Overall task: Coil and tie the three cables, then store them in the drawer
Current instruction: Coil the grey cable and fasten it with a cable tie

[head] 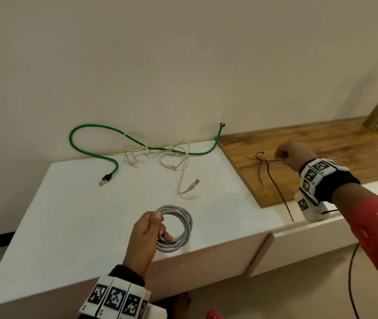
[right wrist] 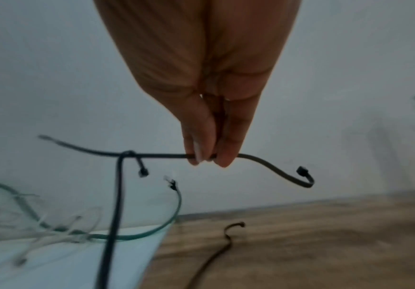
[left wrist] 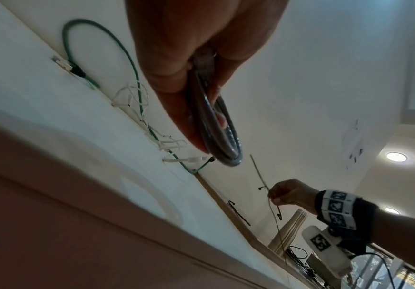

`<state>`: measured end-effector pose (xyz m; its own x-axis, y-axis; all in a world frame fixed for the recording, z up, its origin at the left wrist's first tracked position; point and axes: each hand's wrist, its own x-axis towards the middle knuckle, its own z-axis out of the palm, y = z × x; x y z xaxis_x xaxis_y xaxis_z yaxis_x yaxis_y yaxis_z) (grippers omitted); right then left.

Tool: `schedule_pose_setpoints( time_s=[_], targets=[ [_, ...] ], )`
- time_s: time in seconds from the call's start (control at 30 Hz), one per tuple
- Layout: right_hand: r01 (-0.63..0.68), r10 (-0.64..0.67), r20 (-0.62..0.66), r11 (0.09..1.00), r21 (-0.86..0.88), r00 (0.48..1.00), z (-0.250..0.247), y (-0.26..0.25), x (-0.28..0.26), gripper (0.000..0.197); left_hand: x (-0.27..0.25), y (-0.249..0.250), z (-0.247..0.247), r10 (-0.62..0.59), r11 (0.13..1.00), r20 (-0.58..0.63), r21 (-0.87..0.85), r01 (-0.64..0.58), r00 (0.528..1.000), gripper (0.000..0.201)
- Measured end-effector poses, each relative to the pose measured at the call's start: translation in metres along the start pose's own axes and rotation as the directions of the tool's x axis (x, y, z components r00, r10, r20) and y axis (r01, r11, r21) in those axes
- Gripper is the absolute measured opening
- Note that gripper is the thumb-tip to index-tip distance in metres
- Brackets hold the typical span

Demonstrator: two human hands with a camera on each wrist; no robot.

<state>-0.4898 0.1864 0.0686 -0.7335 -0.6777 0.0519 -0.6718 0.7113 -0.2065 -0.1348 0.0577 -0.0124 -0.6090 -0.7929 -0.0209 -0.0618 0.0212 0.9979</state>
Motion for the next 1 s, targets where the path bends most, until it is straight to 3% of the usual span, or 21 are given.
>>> schedule_pose_setpoints(
  time_s=[0.13, 0.23, 0.33, 0.47, 0.6, 0.73, 0.9, 1.0],
  targets=[
    [0.072, -0.069, -0.023, 0.974, 0.215, 0.997, -0.024, -0.041, -0.046, 0.009, -0.013, 0.012, -0.003, 0.018, 1.000, -0.020, 0.010, -0.018, 1.000, 0.028],
    [0.098, -0.127, 0.026, 0.862, 0.498, 0.992, -0.032, -0.071, -0.085, 0.007, -0.026, 0.021, -0.007, 0.042, 0.999, -0.058, 0.021, -0.041, 0.997, 0.028],
    [0.078, -0.135, 0.043, 0.771, 0.632, 0.990, -0.022, -0.089, -0.104, 0.008, -0.035, 0.024, -0.003, 0.049, 0.998, -0.070, 0.038, -0.046, 0.996, 0.028],
    [-0.060, -0.071, 0.173, 0.754, 0.654, 0.982, 0.017, -0.105, -0.098, 0.024, -0.040, 0.019, 0.001, 0.060, 0.995, -0.070, 0.087, -0.054, 0.996, 0.029],
    [-0.220, 0.070, 0.258, 0.755, 0.617, 0.964, 0.044, -0.116, -0.073, 0.013, -0.039, 0.012, -0.009, 0.056, 0.993, -0.100, 0.108, -0.045, 0.993, 0.030],
    [-0.316, 0.195, 0.262, 0.748, 0.584, 0.945, 0.053, -0.123, -0.052, 0.017, -0.030, 0.005, -0.023, 0.054, 0.994, -0.136, 0.106, -0.040, 0.989, 0.029],
    [-0.356, 0.165, 0.369, 0.761, 0.542, 0.915, 0.056, -0.115, -0.049, 0.036, -0.025, -0.006, -0.029, 0.032, 0.994, -0.152, 0.108, -0.015, 0.988, 0.030],
    [-0.354, 0.048, 0.442, 0.680, 0.643, 0.896, 0.049, -0.108, -0.055, 0.042, -0.025, -0.010, -0.028, 0.019, 0.995, -0.158, 0.096, -0.004, 0.987, 0.028]
  ],
)
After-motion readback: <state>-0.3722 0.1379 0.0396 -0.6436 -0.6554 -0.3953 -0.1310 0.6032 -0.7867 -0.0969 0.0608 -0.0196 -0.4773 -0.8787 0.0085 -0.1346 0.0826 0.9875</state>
